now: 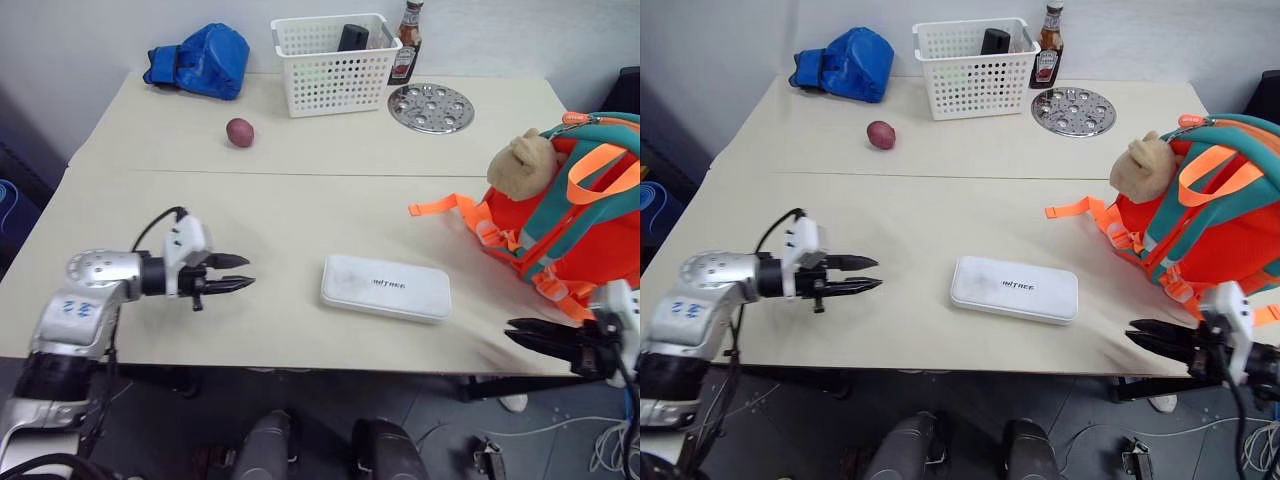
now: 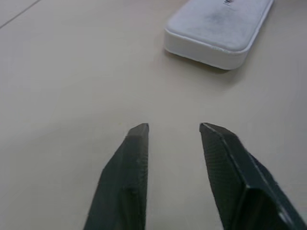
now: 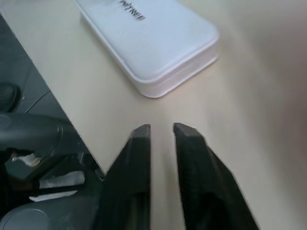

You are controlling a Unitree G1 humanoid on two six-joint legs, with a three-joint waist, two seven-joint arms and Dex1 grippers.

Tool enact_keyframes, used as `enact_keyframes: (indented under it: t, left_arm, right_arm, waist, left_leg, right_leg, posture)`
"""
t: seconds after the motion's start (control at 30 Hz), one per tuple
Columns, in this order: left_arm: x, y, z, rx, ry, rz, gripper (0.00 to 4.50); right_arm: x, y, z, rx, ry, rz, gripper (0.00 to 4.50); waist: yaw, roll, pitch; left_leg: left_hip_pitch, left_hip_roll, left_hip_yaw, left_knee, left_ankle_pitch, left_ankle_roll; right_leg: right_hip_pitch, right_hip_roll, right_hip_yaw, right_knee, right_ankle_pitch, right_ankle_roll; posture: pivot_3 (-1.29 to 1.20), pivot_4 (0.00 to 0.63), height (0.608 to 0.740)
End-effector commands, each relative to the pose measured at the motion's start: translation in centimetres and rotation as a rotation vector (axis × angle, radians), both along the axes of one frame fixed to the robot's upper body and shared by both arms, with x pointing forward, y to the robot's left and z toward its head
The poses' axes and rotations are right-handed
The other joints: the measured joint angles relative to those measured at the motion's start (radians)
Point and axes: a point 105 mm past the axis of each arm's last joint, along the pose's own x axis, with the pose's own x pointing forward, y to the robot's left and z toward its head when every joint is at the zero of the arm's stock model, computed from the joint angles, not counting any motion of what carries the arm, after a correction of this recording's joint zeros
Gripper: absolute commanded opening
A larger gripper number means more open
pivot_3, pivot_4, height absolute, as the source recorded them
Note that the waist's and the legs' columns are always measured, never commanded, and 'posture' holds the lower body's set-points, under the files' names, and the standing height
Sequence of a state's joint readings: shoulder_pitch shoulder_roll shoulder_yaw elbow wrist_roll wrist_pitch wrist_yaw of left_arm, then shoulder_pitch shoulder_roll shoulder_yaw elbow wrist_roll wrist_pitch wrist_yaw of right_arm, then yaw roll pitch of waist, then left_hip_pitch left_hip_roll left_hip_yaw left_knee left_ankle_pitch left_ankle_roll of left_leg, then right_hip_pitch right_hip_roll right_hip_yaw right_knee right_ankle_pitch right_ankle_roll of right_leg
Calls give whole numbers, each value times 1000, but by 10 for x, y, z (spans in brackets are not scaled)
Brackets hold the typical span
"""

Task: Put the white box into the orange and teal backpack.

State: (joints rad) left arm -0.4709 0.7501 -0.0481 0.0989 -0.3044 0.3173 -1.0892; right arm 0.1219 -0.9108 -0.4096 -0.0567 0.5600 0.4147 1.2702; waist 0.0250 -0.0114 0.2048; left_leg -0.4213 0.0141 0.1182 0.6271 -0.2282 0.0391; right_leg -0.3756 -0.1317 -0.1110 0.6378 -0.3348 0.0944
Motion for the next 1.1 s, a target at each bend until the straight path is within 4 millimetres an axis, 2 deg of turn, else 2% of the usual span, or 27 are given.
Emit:
enact_keyframes:
  t: [0.03,0.07,0.1,0.2,0.23,0.37,0.53,0.63,0.8,1.03,1.07,1.1]
  left_arm:
    - [10,-17,2,8,-42,-54,437]
    - [13,-23,1,6,-44,-62,98]
    - [15,-26,0,6,-45,-66,42]
    - [23,-38,-4,6,-48,-67,42]
    - [25,-48,-5,-3,-46,-83,42]
    - [22,-73,-10,-18,-38,-144,42]
    - [17,-91,-13,-34,-33,-180,42]
    - [2,-101,-16,-31,-20,-239,42]
    - [-4,-94,-18,-32,-6,-213,42]
    - [7,-62,-25,-8,38,-43,42]
    - [8,-57,-24,-22,61,-14,414]
    - [9,-51,-22,-57,110,36,596]
  right_arm:
    - [17,7,-5,-51,-27,8,0]
    - [21,10,-6,-61,-34,16,0]
    - [24,11,-7,-67,-39,22,0]
    - [42,17,-10,-101,-76,6,0]
    - [53,20,-12,-114,-93,-15,0]
    - [79,27,-13,-139,-134,-61,0]
    - [87,38,-11,-127,-146,-36,0]
    - [90,47,-7,-106,-151,-14,0]
    - [96,52,-1,-86,-166,-23,0]
    - [91,51,-2,-109,-154,-11,0]
    - [89,50,-2,-115,-152,-5,0]
    - [87,49,-3,-127,-151,3,0]
  waist:
    - [-1,0,0]
    - [-1,0,0]
    - [-1,0,0]
    - [-3,0,0]
    - [-4,0,0]
    - [-5,-1,0]
    - [-3,0,0]
    - [-4,0,0]
    - [-6,0,0]
    - [-8,0,0]
    - [-8,0,0]
    - [-9,0,0]
  left_leg:
    - [0,0,0,2,-1,0]
    - [-1,0,1,3,-1,1]
    - [-1,0,1,3,-1,1]
    - [0,0,1,4,-1,1]
    - [0,0,1,5,-1,1]
    - [0,0,1,6,-1,1]
    - [0,0,0,7,-1,1]
    - [0,0,1,8,-1,2]
    - [0,1,0,8,-1,1]
    - [0,1,0,8,-1,1]
    - [0,1,0,8,-1,1]
    - [0,1,0,8,-1,2]
  right_leg:
    - [0,0,0,1,0,0]
    - [0,0,0,1,0,1]
    - [0,0,0,1,0,1]
    - [0,0,0,4,1,1]
    - [0,0,-1,5,1,1]
    - [-1,0,-2,7,1,2]
    - [-1,0,-2,7,1,2]
    - [0,0,-2,7,1,2]
    - [0,0,-1,7,1,2]
    - [0,0,0,8,1,2]
    - [0,0,0,8,1,2]
    - [0,0,0,8,1,2]
  posture:
    - [0,150,740]
    - [0,150,740]
    - [0,150,740]
    - [0,150,740]
    - [0,150,740]
    - [0,150,740]
    - [0,150,740]
    - [0,150,740]
    - [0,150,740]
    - [0,150,740]
    - [0,150,740]
    - [0,150,740]
